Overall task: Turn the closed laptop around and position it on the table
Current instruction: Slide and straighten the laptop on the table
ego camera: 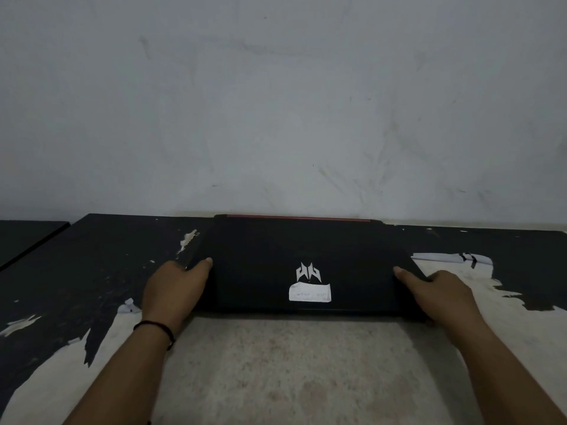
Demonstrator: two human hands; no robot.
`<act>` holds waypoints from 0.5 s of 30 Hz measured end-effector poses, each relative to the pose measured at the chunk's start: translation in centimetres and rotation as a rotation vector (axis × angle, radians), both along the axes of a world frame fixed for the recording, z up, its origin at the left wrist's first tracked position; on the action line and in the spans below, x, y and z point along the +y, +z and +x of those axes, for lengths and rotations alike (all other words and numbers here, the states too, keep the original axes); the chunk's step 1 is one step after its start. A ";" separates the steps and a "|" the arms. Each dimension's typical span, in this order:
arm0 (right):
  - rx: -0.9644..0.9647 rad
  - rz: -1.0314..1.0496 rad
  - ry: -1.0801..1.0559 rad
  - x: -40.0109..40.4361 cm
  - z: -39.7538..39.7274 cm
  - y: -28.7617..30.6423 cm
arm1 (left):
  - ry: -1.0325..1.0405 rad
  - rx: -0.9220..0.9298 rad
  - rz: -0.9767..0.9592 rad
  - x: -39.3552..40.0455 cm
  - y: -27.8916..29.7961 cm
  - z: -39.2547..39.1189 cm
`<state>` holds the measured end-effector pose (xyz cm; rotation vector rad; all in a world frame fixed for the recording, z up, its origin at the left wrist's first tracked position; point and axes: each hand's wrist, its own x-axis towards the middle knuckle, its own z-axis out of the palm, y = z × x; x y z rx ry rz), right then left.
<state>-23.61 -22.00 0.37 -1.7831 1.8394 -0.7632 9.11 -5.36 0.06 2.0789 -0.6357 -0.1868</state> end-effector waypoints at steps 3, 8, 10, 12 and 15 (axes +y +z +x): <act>-0.046 0.044 0.010 0.1 0.0 0.4 | -0.027 0.099 -0.021 0.1 0.4 0.5; -0.068 0.109 0.024 0.2 0.5 0.6 | -0.081 0.324 -0.076 0.5 1.0 1.1; -0.030 0.097 0.009 0.3 0.5 0.5 | -0.118 0.398 -0.065 0.7 1.1 1.2; 0.016 0.075 -0.023 0.2 0.4 0.6 | -0.149 0.432 -0.036 0.8 1.0 1.4; 0.049 0.056 -0.039 0.3 0.2 0.7 | -0.128 0.381 -0.015 0.8 1.0 1.3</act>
